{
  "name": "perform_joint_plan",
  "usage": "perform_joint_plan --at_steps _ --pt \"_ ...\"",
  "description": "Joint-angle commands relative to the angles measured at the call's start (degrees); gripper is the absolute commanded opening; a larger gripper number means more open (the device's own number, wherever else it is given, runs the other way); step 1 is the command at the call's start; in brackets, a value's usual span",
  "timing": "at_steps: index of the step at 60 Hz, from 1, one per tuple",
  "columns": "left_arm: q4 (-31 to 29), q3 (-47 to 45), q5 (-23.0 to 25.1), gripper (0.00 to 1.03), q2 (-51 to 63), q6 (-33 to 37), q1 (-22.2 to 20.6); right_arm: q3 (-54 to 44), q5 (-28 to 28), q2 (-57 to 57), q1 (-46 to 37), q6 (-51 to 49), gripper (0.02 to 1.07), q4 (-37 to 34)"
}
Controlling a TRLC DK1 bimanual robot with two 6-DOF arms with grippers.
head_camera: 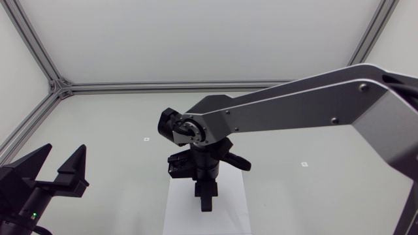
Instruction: Pick up the orange 2x2 brick with the right arm and stack it on top of the green 2x2 brick in the center
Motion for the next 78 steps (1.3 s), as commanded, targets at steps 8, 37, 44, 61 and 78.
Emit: perform_joint_plan --at_steps 8,37,44,61,78 --pt "-0.65 -2.35 0.16 0.99 -0.15 0.42 -0.45 -1.87 -3.32 3.05 -0.75 -0.43 0.08 -0.69" --pt "-0.65 -2.35 0.16 0.99 -0.15 0.33 -0.45 -4.69 -0.86 1.56 -0.04 1.33 0.08 2.57" --pt "-0.65 -2.35 0.16 0.99 -0.15 0.33 -0.45 -3.63 -0.07 2.53 0.13 1.33 0.08 0.90" --pt "-0.65 -2.35 0.16 0.99 -0.15 0.33 -0.45 -3.54 -0.25 4.72 -0.66 0.19 0.08 -0.16" --pt "-0.65 -2.35 0.16 0.99 -0.15 0.33 -0.45 -5.56 -2.09 4.72 -1.89 -1.39 0.08 0.37"
